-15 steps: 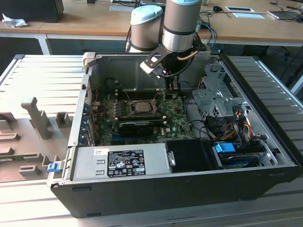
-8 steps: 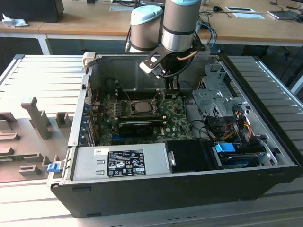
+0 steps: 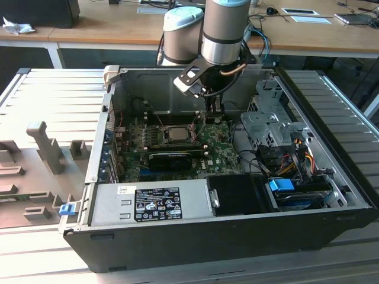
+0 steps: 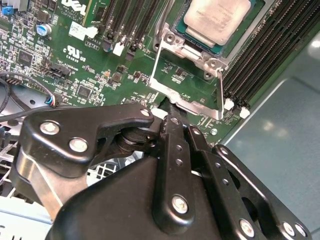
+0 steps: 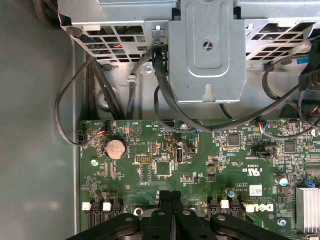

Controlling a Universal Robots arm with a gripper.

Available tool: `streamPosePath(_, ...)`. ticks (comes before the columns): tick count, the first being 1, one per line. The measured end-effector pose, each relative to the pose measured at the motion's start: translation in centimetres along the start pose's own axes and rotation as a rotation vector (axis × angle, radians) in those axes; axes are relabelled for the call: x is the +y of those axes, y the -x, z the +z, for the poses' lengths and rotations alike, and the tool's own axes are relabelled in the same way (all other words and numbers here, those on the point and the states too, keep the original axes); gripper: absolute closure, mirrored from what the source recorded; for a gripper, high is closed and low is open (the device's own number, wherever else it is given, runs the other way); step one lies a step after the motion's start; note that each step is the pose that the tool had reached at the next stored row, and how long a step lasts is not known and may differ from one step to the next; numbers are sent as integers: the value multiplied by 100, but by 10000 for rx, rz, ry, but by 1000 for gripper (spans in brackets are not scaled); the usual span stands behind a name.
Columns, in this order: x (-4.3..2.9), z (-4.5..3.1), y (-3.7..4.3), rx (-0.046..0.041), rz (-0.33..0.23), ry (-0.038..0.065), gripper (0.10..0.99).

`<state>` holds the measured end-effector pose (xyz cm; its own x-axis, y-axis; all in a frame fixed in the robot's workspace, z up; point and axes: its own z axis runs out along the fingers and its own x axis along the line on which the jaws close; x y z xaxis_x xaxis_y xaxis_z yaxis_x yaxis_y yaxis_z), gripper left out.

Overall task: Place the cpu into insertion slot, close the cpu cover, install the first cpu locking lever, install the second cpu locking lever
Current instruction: 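Close the cpu cover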

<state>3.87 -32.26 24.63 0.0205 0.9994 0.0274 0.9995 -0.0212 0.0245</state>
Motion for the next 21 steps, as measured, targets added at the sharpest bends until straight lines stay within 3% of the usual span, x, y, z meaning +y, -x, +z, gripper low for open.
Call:
streamPosePath(12, -43, -1, 1, 0, 0, 0, 980)
streamPosePath(21, -130, -3, 3, 0, 0, 0, 980)
